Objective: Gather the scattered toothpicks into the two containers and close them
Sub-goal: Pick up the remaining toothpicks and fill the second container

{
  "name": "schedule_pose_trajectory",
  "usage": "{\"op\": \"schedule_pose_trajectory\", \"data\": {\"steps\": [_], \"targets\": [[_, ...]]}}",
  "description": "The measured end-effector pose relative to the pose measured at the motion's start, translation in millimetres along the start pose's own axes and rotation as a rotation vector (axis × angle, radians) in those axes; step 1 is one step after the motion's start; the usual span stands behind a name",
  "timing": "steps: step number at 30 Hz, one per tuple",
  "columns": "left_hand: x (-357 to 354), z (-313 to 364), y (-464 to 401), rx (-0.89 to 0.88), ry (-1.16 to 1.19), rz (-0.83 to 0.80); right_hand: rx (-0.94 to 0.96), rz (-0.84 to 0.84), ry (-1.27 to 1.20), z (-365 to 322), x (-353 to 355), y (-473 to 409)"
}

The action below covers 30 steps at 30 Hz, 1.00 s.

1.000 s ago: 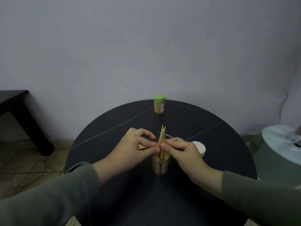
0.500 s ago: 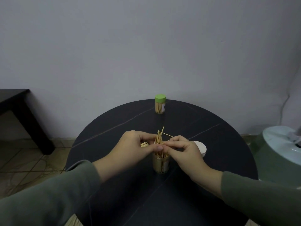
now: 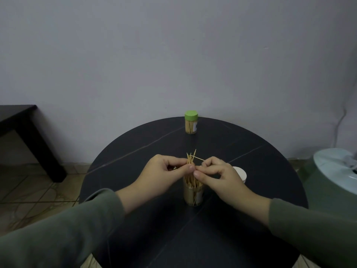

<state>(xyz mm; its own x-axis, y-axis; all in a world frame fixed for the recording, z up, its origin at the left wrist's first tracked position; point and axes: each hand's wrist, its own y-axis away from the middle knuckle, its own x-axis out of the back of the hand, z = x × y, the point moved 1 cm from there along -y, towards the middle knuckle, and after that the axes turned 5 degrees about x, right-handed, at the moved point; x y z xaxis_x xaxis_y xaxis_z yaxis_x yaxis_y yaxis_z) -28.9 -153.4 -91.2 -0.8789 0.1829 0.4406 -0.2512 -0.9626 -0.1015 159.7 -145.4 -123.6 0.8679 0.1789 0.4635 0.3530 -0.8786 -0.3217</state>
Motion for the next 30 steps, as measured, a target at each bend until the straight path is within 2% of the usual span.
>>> {"op": "schedule_pose_trajectory", "data": {"steps": [4,9,15,22,25,27,30], "targets": [[4,-4,-4,0.012,-0.004,-0.025,0.1,-0.05,0.106,2,8,1],[2,-4,-6,0.006,-0.001,-0.079,0.067,-0.28,0.441,7,14,-1],[-1,-8,-4,-0.003,0.04,-0.091,0.097,-0.275,0.451,9,14,-8],[5,-15,-4,-0.029,-0.049,-0.046,0.112,-0.264,0.453,9,14,-10],[9,-13,-2,-0.165,-0.192,-0.016,0.107,-0.264,0.445,10,14,-10],[8,-9,0,-0.277,-0.281,-0.053,0.11,-0.267,0.439,10,14,-11],[3,-1,1,-0.485,-0.507,-0.059,0.112,-0.262,0.422,7,12,-11]]}}
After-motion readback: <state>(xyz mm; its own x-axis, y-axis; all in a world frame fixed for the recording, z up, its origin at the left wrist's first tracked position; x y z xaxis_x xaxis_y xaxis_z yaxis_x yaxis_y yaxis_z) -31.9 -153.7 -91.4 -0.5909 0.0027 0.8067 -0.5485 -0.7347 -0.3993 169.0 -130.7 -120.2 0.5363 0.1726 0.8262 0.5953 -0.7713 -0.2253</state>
